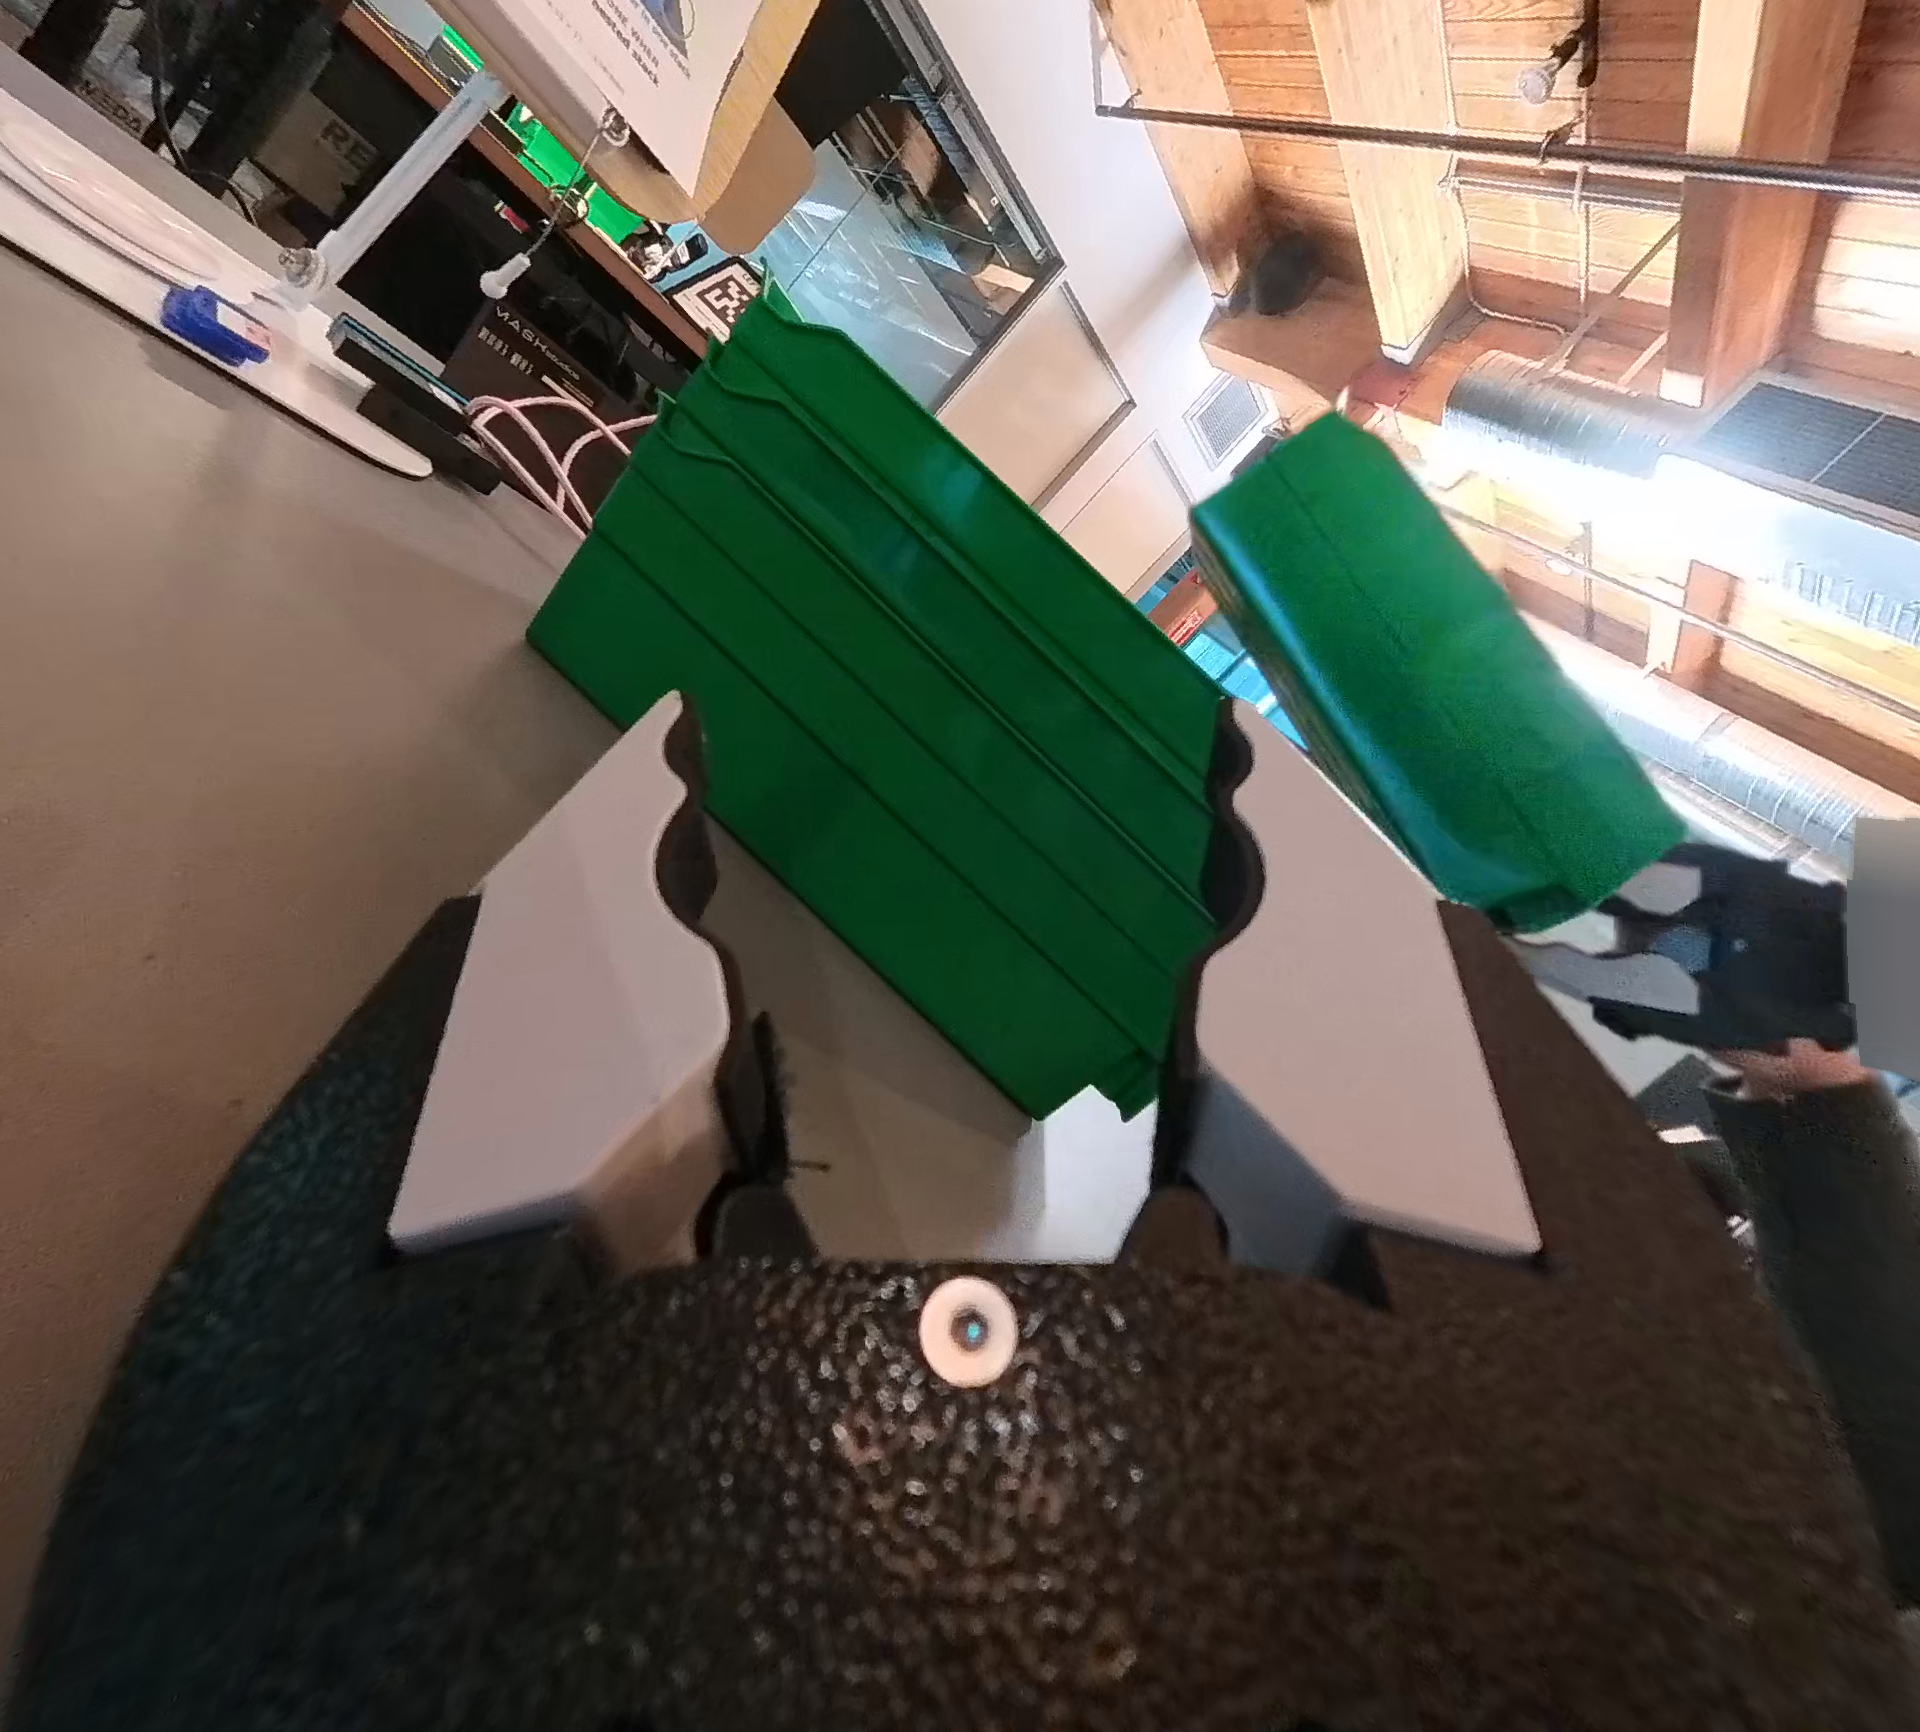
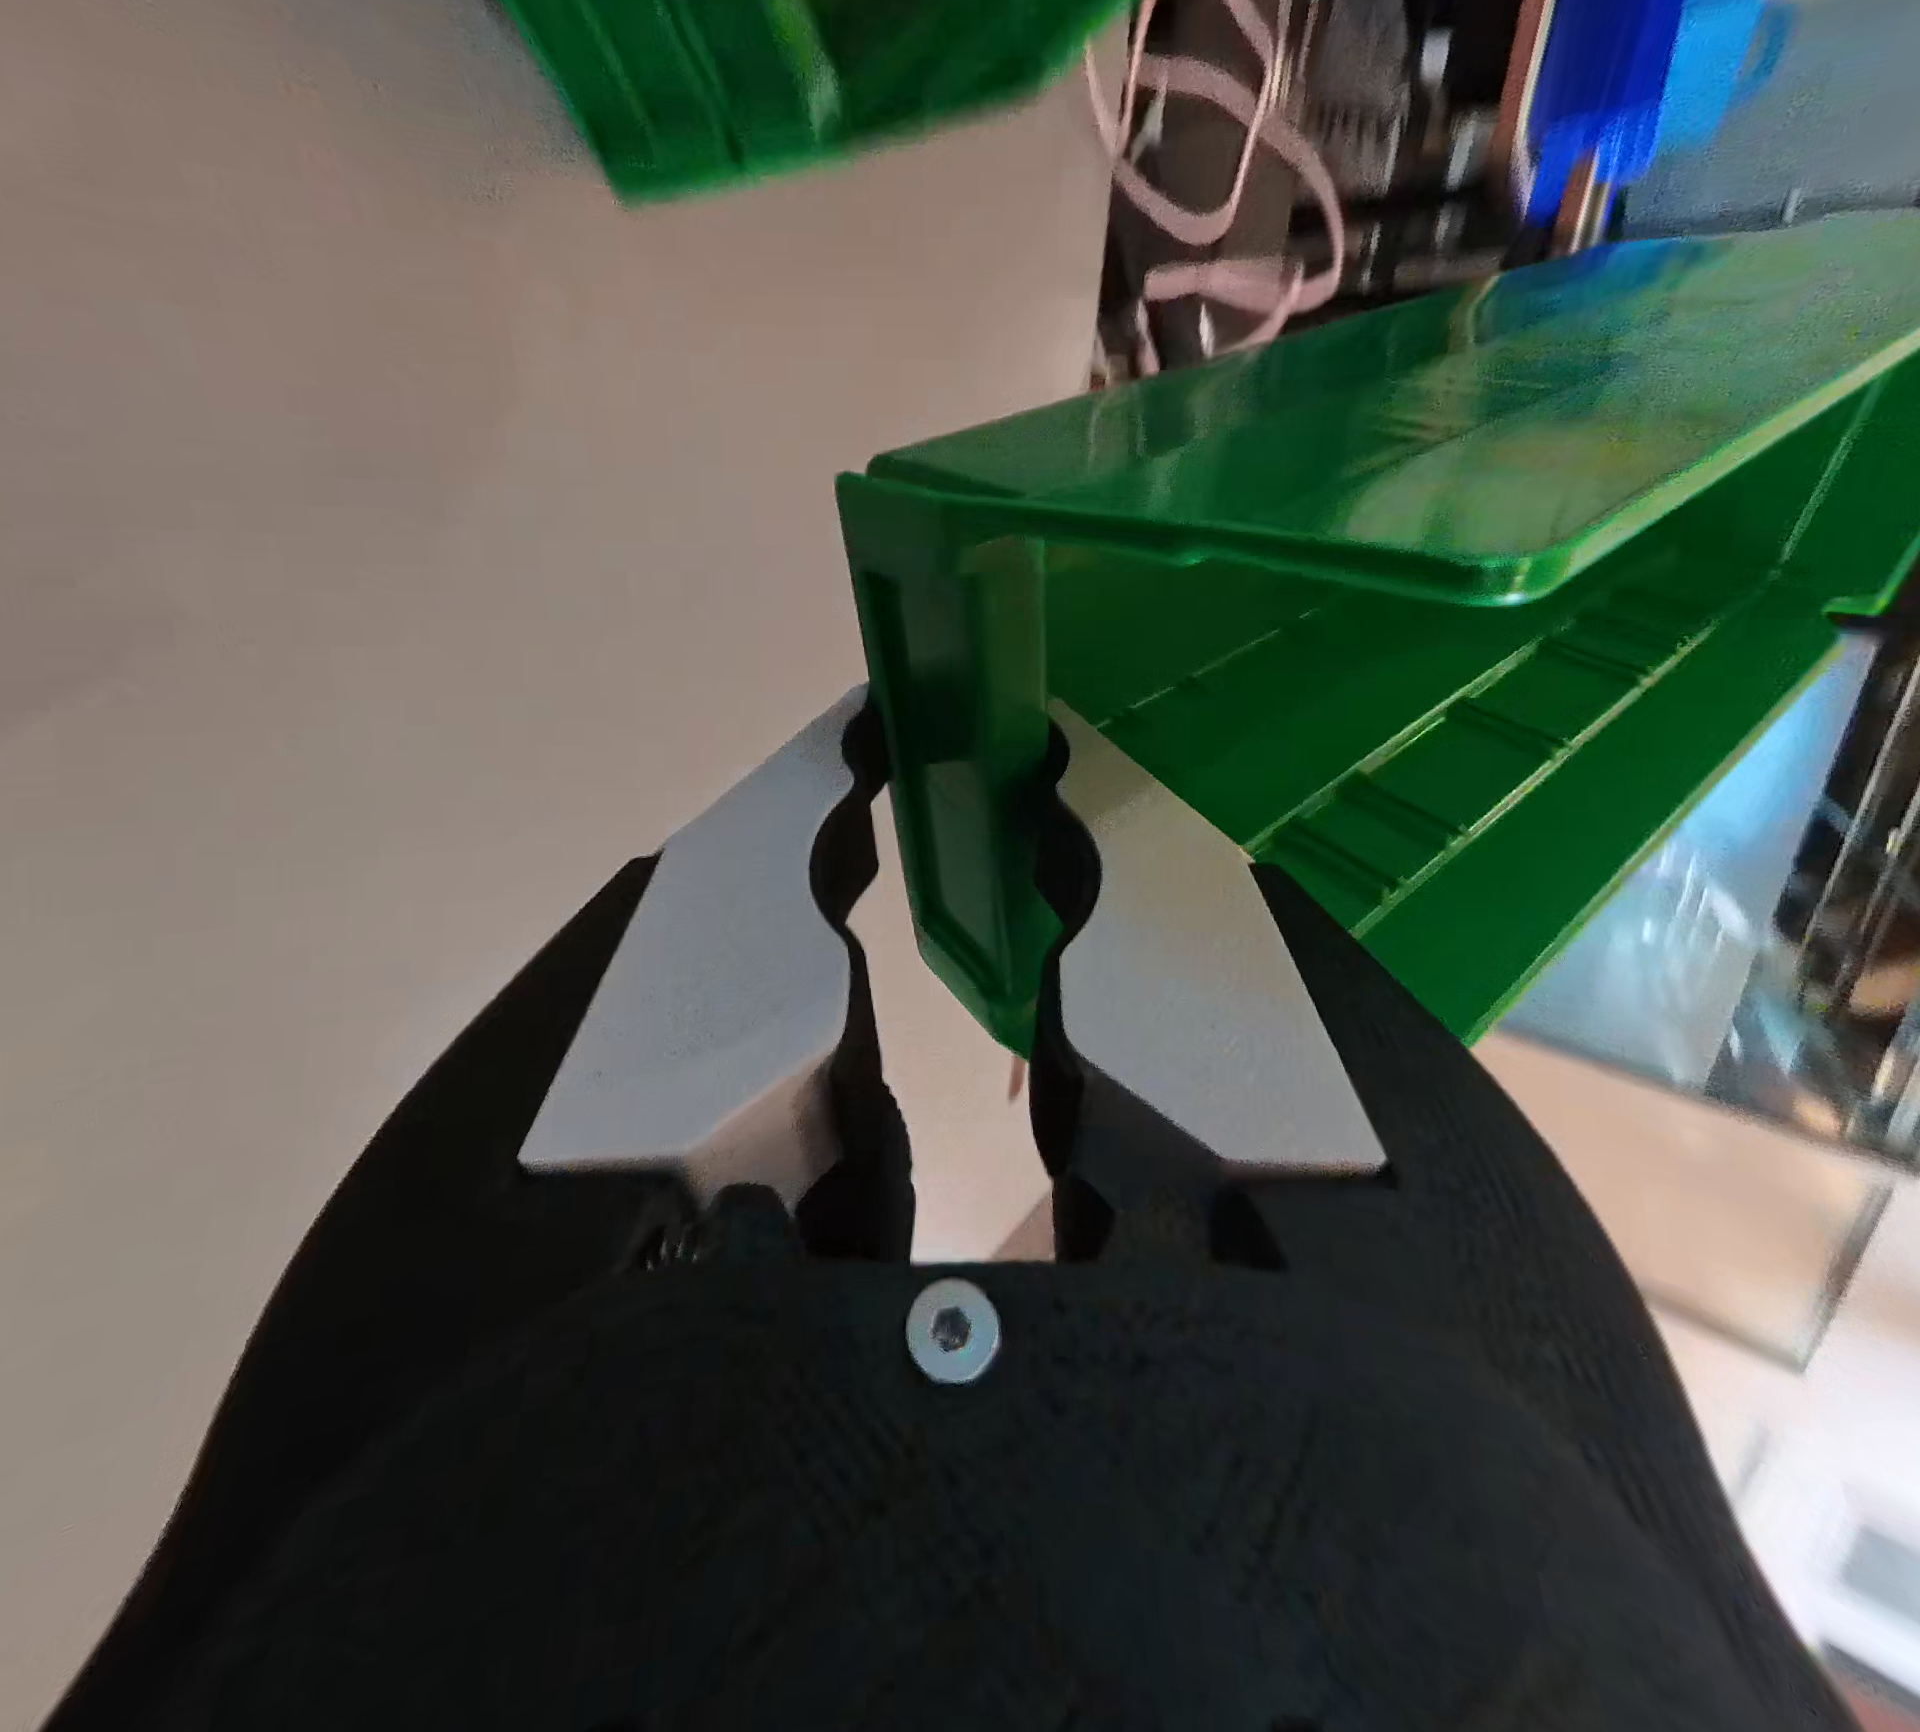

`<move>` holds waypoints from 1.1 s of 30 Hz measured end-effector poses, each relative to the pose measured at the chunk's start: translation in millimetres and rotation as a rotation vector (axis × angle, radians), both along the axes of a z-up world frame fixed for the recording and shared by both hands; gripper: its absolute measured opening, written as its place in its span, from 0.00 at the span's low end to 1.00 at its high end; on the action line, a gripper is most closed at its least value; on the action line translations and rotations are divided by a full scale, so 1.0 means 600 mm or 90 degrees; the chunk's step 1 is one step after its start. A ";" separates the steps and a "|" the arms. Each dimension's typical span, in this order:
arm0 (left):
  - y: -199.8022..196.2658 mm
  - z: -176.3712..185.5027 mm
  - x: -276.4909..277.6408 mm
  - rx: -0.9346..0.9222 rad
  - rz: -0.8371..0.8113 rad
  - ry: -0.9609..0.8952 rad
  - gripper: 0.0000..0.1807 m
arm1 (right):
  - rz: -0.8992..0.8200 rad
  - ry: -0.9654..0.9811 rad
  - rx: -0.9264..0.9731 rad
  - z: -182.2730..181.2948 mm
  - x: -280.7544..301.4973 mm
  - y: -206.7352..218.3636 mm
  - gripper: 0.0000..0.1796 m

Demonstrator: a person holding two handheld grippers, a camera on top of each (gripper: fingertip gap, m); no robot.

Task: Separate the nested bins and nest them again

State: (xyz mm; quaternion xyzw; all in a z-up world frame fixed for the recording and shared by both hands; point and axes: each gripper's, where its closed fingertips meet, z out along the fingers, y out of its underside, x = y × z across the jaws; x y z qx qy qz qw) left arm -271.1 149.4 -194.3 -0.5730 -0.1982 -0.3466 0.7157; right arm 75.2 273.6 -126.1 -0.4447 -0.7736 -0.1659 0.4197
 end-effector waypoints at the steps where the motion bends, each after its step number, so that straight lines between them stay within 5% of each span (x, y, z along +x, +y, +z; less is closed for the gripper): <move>1: 0.000 0.000 0.000 0.001 -0.001 -0.001 0.52 | 0.036 0.000 -0.001 0.004 -0.032 -0.013 0.14; 12: -0.003 0.003 -0.002 0.011 -0.005 -0.013 0.52 | 0.232 -0.077 -0.032 -0.020 -0.225 -0.077 0.14; 33: -0.008 0.009 -0.002 0.031 -0.018 -0.026 0.54 | 0.253 -0.188 -0.070 -0.093 -0.272 -0.052 0.14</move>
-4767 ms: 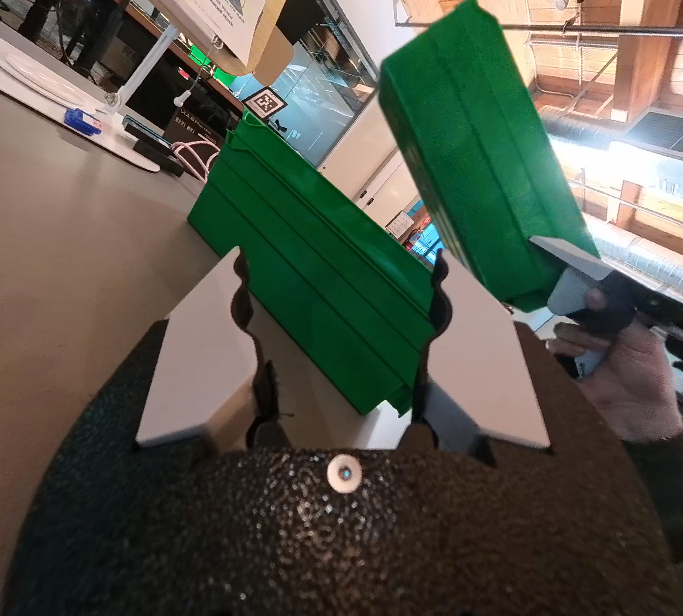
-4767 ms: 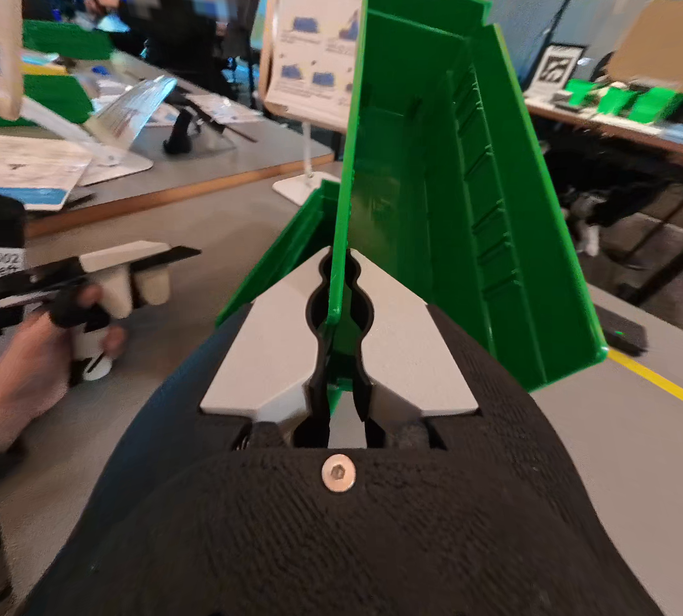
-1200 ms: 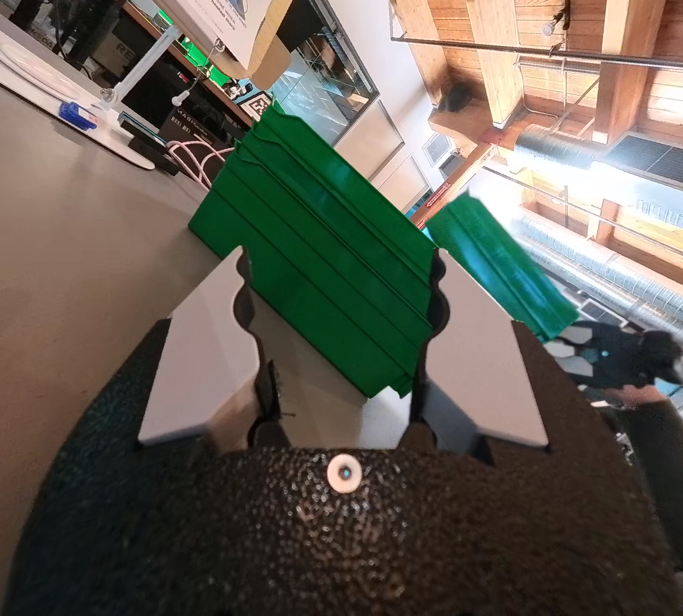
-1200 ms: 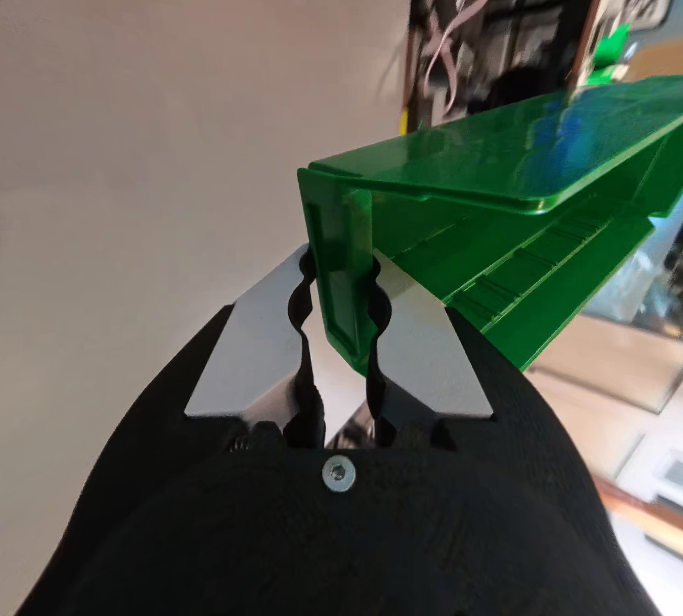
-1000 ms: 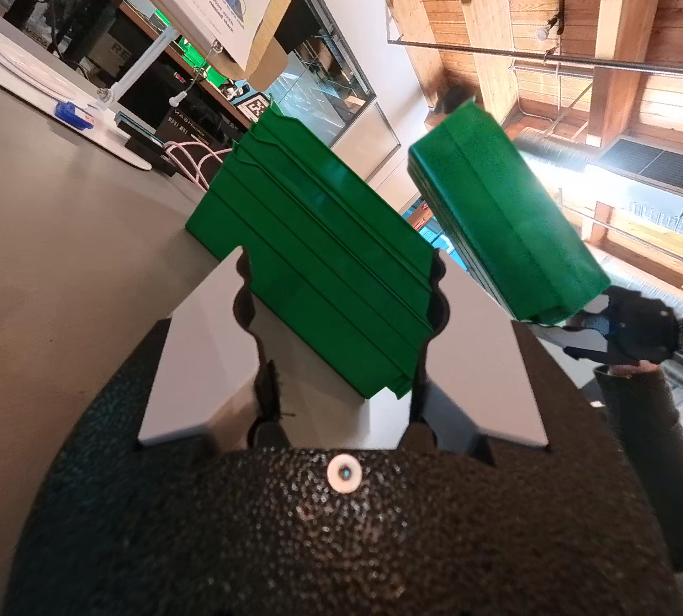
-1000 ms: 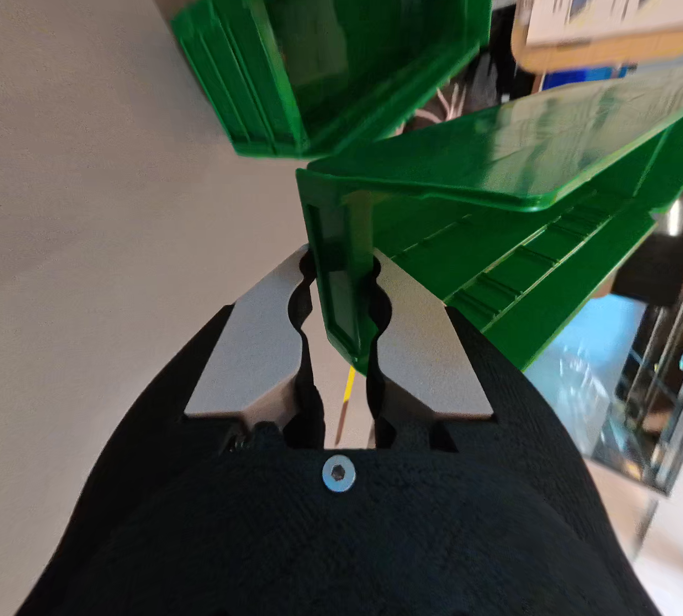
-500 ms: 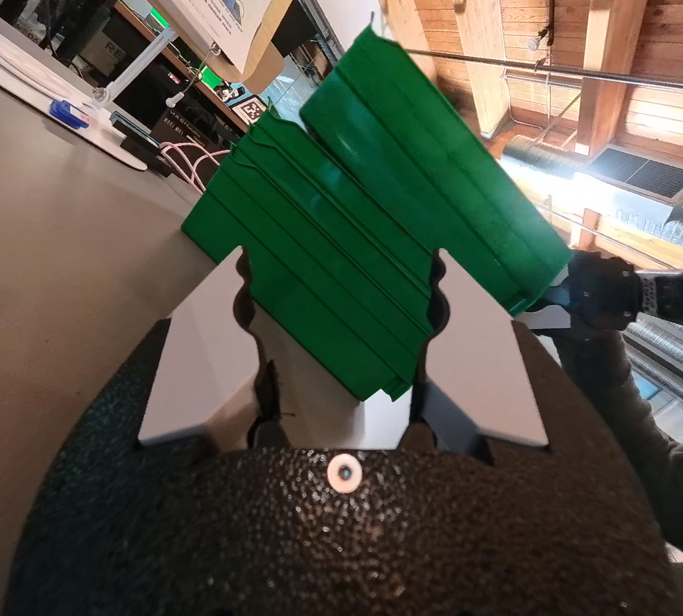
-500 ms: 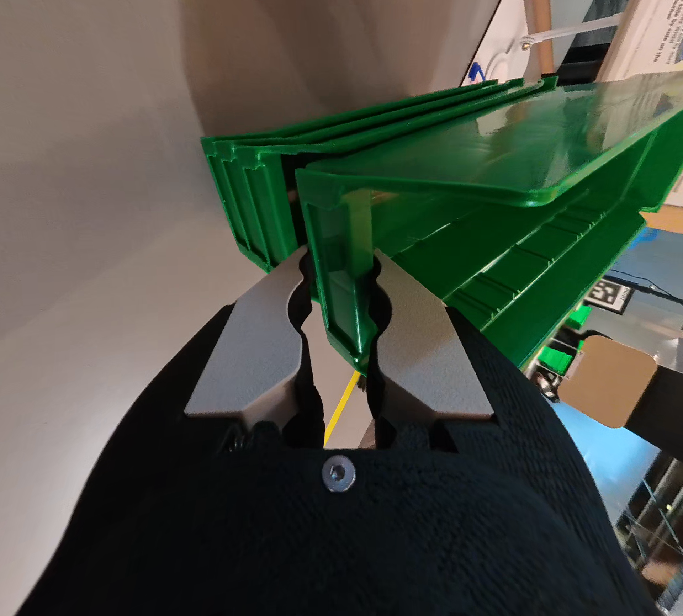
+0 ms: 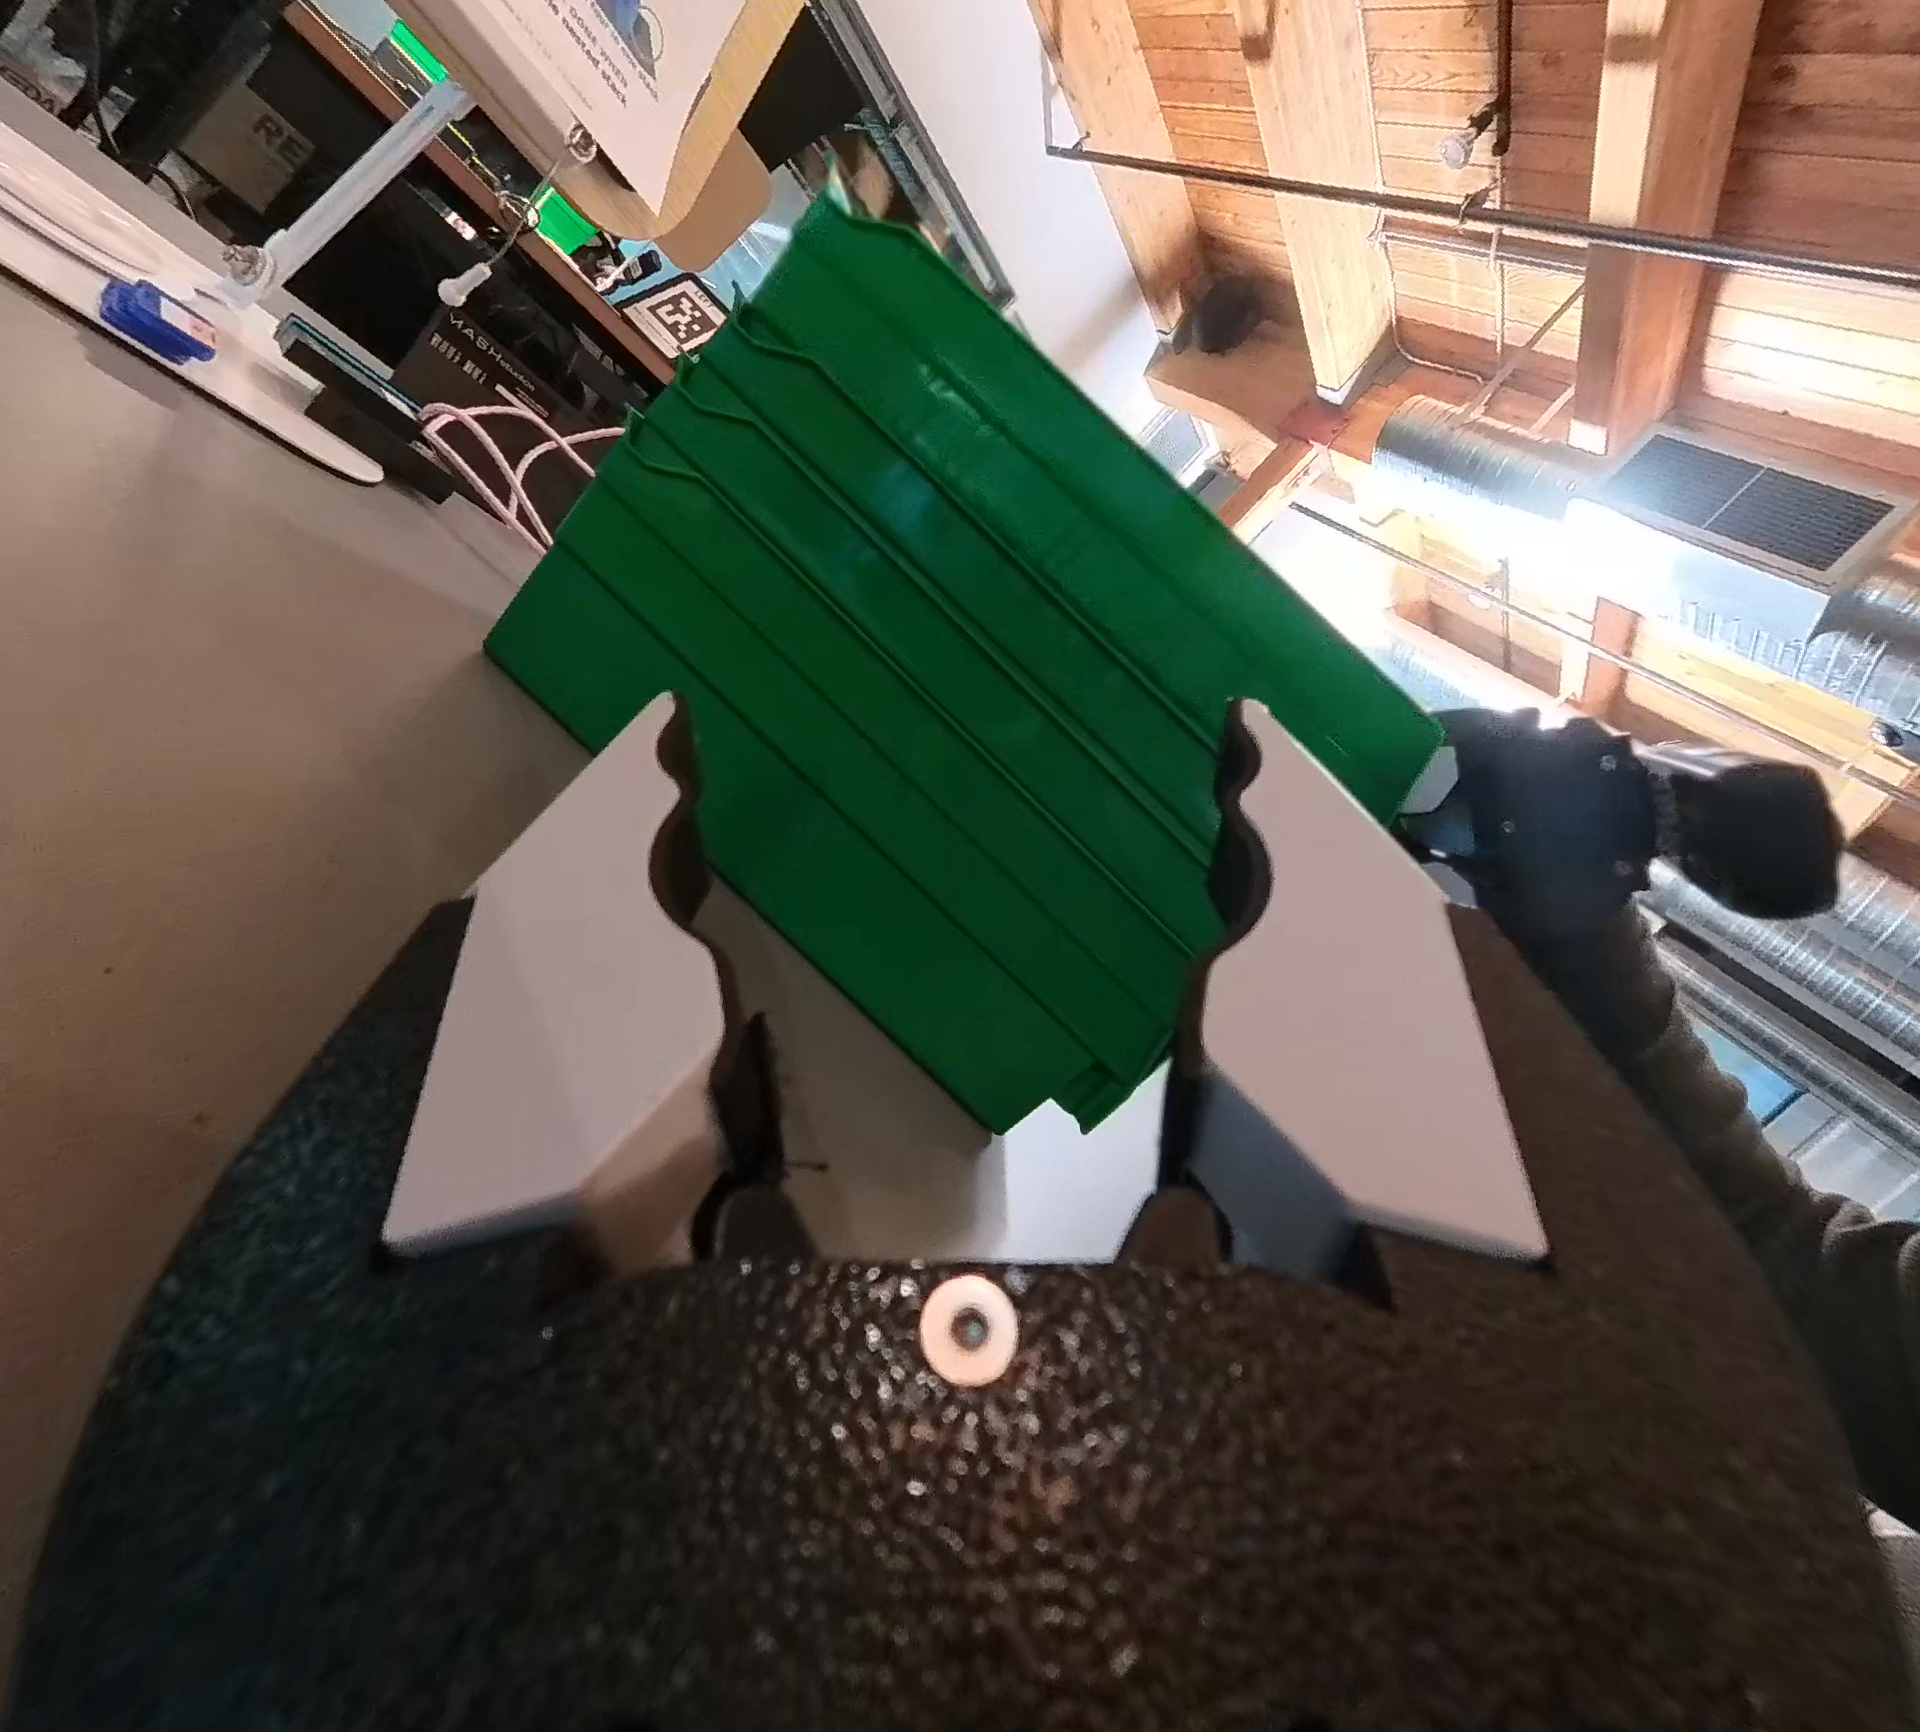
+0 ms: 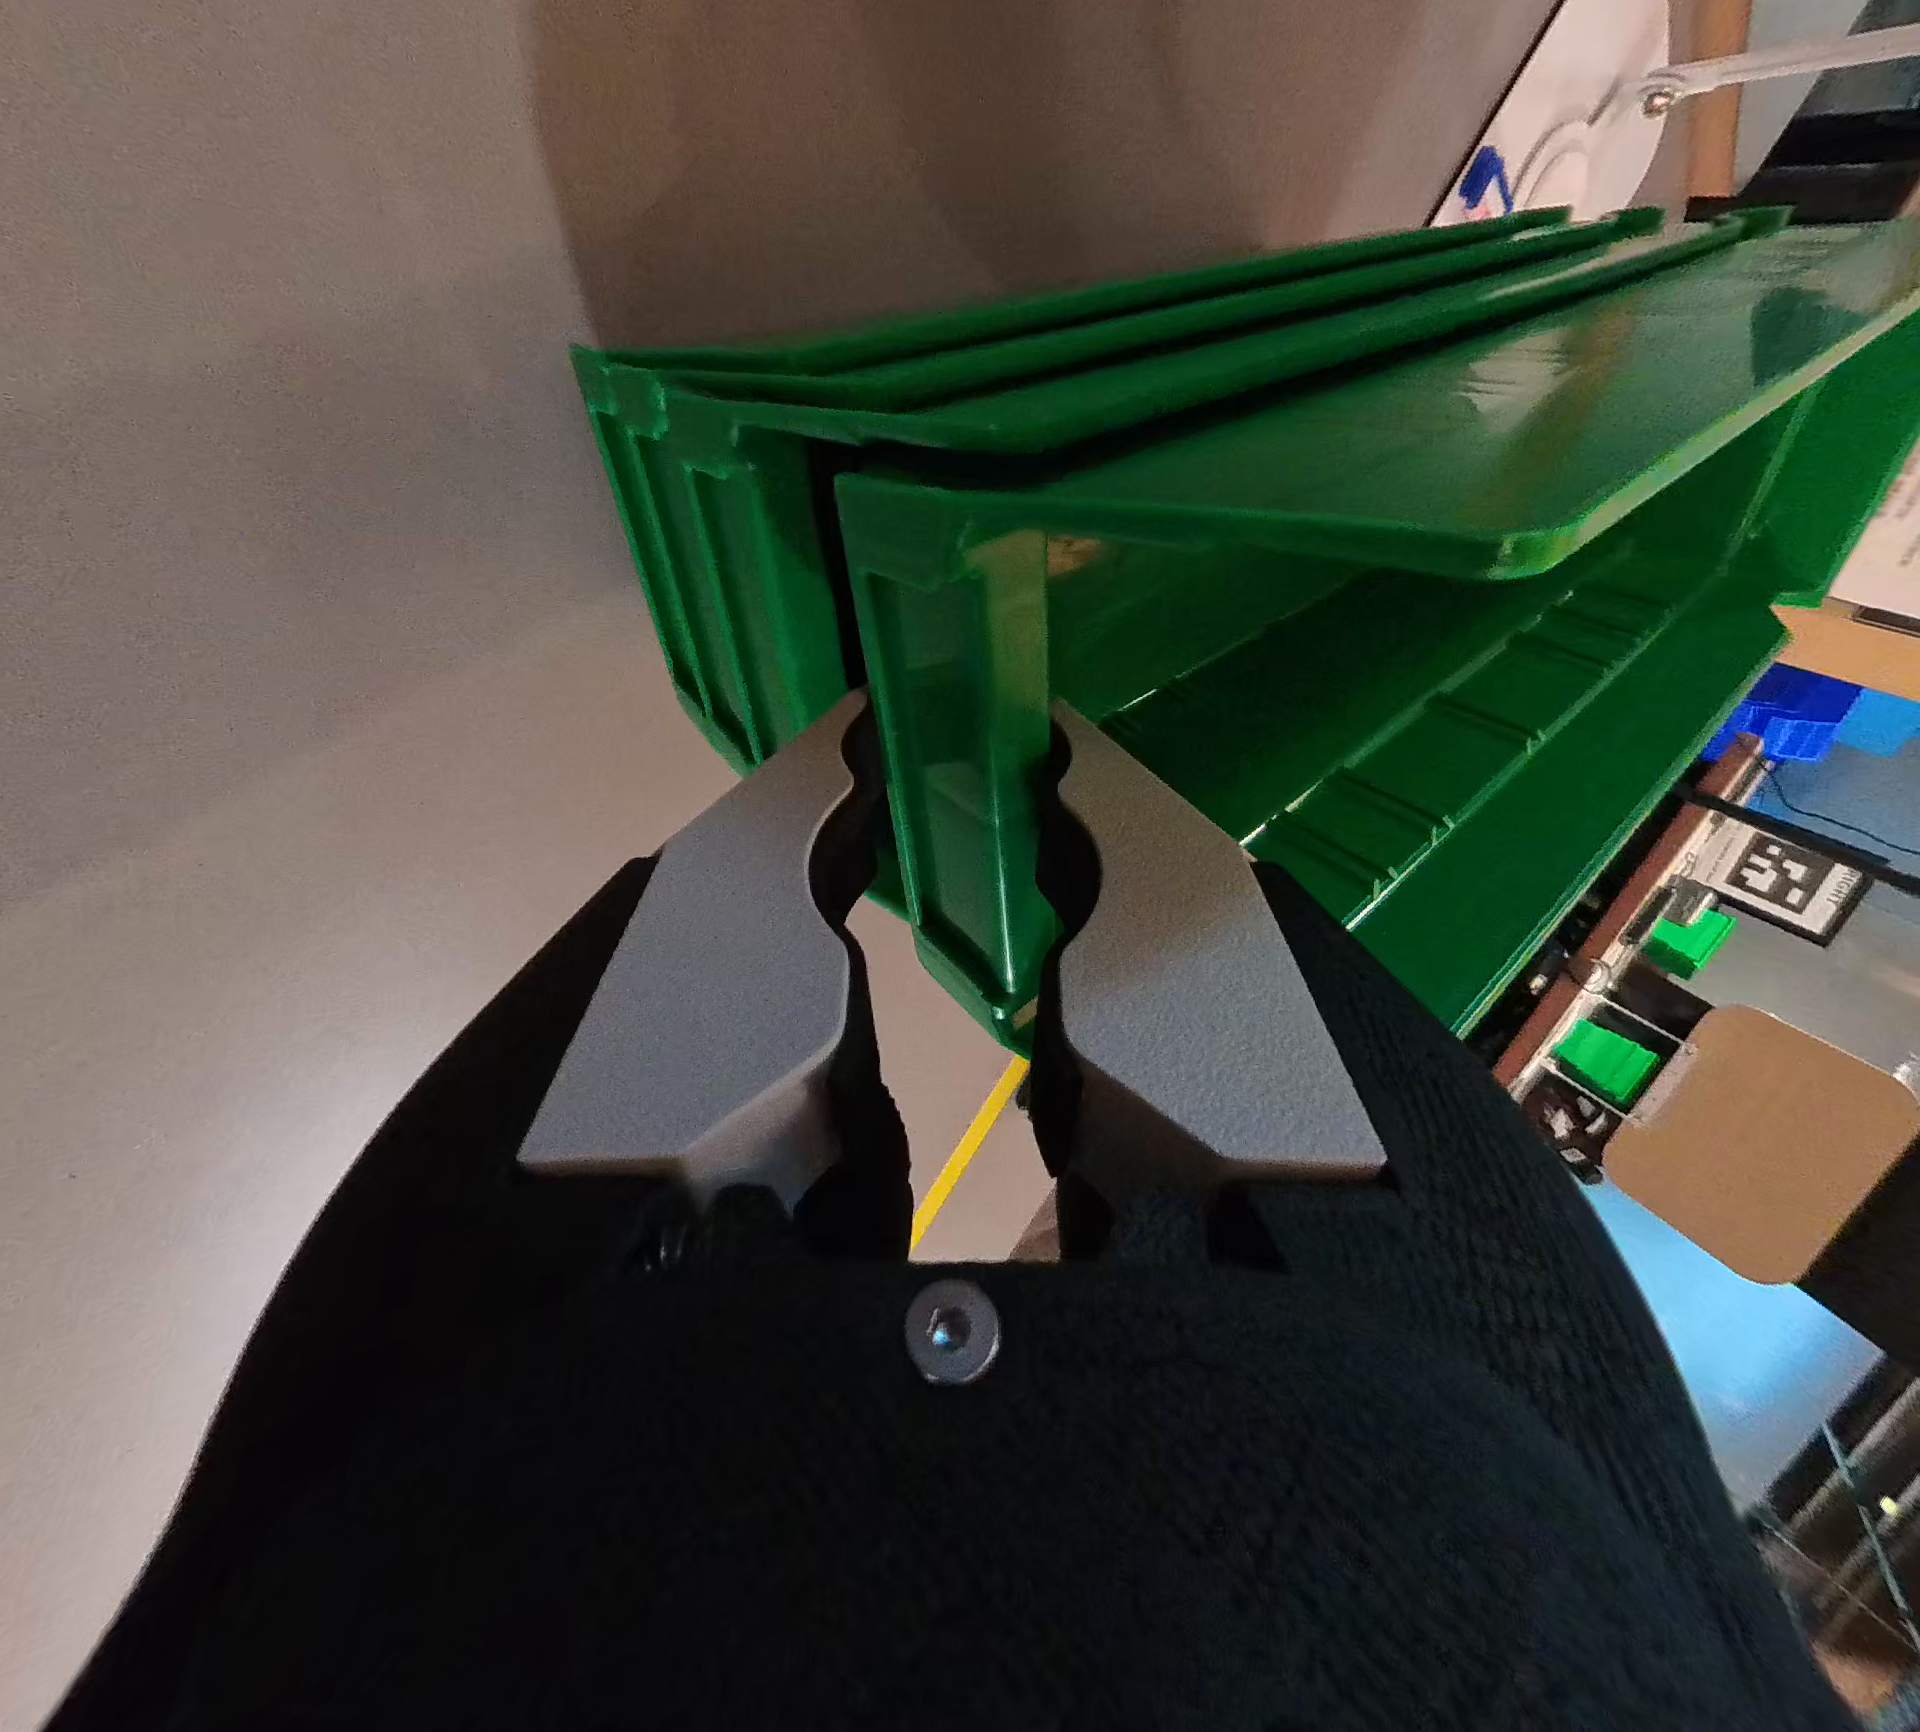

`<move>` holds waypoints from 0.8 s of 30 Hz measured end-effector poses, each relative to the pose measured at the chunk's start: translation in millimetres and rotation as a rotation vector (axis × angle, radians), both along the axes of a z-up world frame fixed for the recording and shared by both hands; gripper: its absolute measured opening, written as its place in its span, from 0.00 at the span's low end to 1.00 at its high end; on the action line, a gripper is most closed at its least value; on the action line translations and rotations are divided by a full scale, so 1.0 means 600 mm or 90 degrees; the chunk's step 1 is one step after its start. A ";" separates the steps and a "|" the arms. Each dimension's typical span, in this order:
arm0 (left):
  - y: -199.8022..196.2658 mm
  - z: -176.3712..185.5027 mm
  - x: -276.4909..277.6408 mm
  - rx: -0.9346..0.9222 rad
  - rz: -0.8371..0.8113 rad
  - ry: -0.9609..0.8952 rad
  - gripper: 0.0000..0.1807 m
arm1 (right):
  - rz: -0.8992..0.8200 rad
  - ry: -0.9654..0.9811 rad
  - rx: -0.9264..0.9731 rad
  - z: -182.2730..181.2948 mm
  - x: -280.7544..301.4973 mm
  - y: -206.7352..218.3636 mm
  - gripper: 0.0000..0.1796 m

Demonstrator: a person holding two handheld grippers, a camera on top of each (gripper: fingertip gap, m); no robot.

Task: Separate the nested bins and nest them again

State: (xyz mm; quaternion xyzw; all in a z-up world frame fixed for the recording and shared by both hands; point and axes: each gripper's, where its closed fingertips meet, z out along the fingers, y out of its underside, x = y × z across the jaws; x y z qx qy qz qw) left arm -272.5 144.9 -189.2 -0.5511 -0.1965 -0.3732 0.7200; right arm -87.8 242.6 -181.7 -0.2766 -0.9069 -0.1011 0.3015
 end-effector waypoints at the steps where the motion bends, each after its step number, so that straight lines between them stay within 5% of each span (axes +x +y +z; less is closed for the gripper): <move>1: 0.000 0.000 0.001 0.000 -0.001 0.001 0.55 | -0.001 -0.003 0.001 -0.005 -0.001 0.000 0.14; 7: 0.000 0.001 0.002 0.003 -0.002 0.003 0.55 | 0.009 0.038 0.005 -0.017 -0.011 -0.003 0.15; 13: 0.001 0.001 0.006 0.000 -0.006 0.012 0.55 | -0.001 0.083 -0.060 0.000 -0.002 -0.020 0.30; 24: 0.002 0.001 0.007 0.001 -0.009 0.006 0.55 | -0.032 0.083 -0.093 -0.016 0.019 -0.016 0.19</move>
